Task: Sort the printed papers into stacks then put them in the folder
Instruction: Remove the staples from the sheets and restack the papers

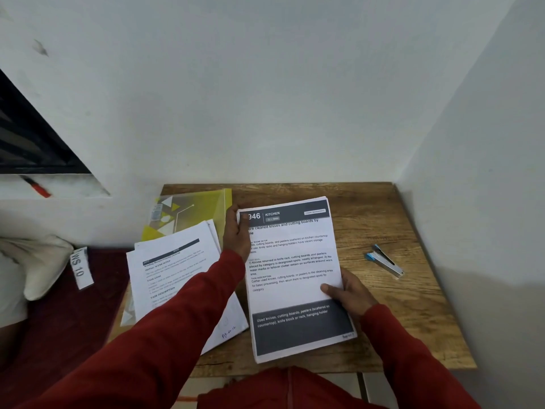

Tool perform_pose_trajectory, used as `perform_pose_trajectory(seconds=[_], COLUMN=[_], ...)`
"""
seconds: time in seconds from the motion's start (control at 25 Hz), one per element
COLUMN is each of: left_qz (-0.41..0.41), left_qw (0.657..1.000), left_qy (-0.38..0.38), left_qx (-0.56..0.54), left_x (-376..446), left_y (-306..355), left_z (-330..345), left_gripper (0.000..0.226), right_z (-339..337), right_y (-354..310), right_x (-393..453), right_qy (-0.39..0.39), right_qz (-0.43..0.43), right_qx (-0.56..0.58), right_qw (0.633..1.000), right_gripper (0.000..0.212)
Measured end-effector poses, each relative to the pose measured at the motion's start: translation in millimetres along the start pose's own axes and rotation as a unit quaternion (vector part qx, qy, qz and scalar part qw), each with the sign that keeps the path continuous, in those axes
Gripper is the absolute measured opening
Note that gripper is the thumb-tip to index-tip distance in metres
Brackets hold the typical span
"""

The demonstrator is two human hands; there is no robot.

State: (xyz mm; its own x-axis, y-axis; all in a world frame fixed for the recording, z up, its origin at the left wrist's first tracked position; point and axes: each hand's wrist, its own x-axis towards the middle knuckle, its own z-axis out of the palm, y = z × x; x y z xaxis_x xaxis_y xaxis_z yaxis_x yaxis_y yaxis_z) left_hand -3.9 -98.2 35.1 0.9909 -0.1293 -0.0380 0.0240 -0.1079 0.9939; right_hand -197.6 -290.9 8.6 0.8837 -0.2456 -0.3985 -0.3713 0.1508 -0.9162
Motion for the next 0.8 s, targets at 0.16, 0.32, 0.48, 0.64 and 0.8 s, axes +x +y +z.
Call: perform_pose_trajectory(seconds=[0.16, 0.32, 0.48, 0.64, 0.8], left_qz=[0.003, -0.039, -0.132, -0.194, -0.205], left_qw=[1.0, 0.997, 0.986, 0.973, 0.971], left_qy=[0.008, -0.009, -0.01, 0.006, 0.01], left_qx=[-0.024, -0.061, -0.101, -0.125, -0.119], left_x=[-1, 1, 1, 4, 5], left_y=[2, 0, 3, 4, 3], left_z=[0, -1, 4, 2, 3], left_gripper=[0.02, 0.019, 0.011, 0.008, 0.006], right_z=[2, 4, 1, -1, -1], right_y=[-4, -14, -13, -8, -5], right_x=[-2, 1, 13, 17, 18], right_qy=[-0.005, 0.026, 0.055, 0.068, 0.071], right_qz=[0.003, -0.023, -0.064, -0.063, -0.052], right_qx=[0.004, 0.017, -0.014, -0.011, -0.008], right_qw=[1.0, 0.999, 0.996, 0.996, 0.996], right_gripper=[0.031, 0.024, 0.023, 0.024, 0.023])
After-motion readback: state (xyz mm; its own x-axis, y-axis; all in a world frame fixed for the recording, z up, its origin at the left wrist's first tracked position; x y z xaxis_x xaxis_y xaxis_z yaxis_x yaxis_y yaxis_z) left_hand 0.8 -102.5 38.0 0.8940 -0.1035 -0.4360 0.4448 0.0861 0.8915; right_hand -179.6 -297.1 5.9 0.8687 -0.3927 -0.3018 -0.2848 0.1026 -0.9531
